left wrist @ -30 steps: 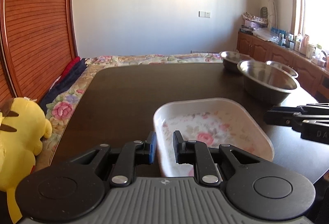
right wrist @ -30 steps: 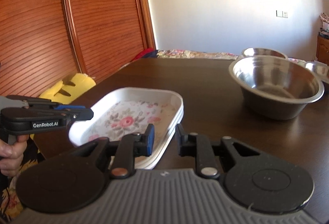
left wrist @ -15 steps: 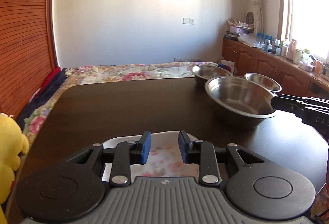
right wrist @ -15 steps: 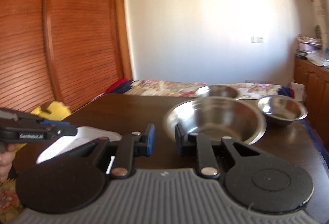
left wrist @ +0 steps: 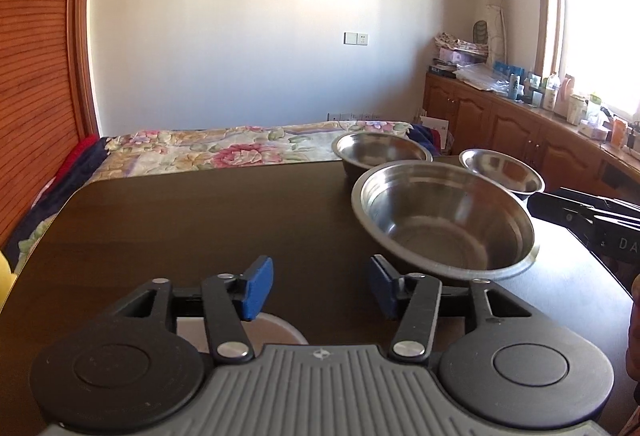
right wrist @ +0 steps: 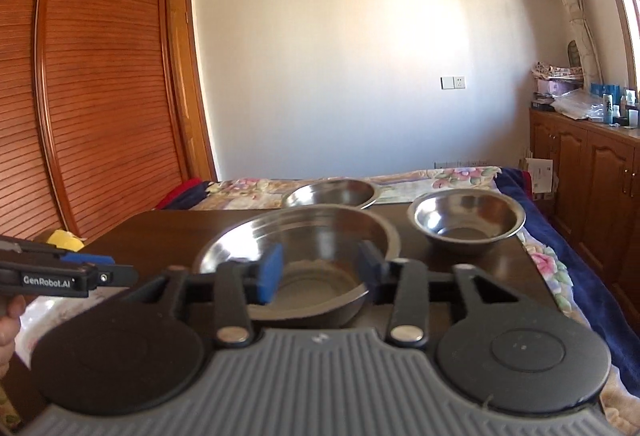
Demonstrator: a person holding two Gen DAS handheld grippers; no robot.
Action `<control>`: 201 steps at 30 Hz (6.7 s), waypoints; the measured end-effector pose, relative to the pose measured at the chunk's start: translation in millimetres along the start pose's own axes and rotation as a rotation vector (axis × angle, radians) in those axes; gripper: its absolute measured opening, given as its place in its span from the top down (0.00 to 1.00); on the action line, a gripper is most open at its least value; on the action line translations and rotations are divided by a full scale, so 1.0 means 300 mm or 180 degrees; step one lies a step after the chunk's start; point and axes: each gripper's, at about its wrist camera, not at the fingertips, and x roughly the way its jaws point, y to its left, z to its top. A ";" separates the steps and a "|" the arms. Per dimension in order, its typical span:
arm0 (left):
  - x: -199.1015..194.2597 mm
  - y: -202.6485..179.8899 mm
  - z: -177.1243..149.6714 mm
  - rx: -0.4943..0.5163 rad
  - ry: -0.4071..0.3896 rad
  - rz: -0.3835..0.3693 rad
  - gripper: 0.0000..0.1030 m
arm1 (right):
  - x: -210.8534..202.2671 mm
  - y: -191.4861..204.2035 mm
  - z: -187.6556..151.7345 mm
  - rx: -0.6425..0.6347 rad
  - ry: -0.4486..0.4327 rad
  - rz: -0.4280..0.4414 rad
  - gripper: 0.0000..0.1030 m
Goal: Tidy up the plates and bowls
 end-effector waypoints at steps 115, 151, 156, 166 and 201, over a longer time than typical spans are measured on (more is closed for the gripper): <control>-0.148 -0.100 -0.138 0.0175 0.0194 -0.0336 0.67 | -0.103 0.013 -0.091 -0.0024 0.0449 0.0159 0.71; -0.180 -0.057 -0.112 0.0145 0.0052 -0.0296 0.21 | -0.132 -0.009 -0.057 -0.0122 0.0361 0.0015 0.43; -0.219 -0.054 -0.062 0.0227 -0.0110 -0.0342 0.13 | -0.155 -0.019 0.002 -0.0183 0.0234 -0.0026 0.32; -0.177 -0.033 0.106 0.0471 -0.0280 -0.0360 0.10 | -0.108 -0.050 0.143 -0.0347 0.0059 0.0052 0.18; 0.472 -0.053 0.360 0.0611 0.0209 -0.0589 0.35 | 0.486 -0.161 0.230 -0.0312 0.0801 0.0293 0.43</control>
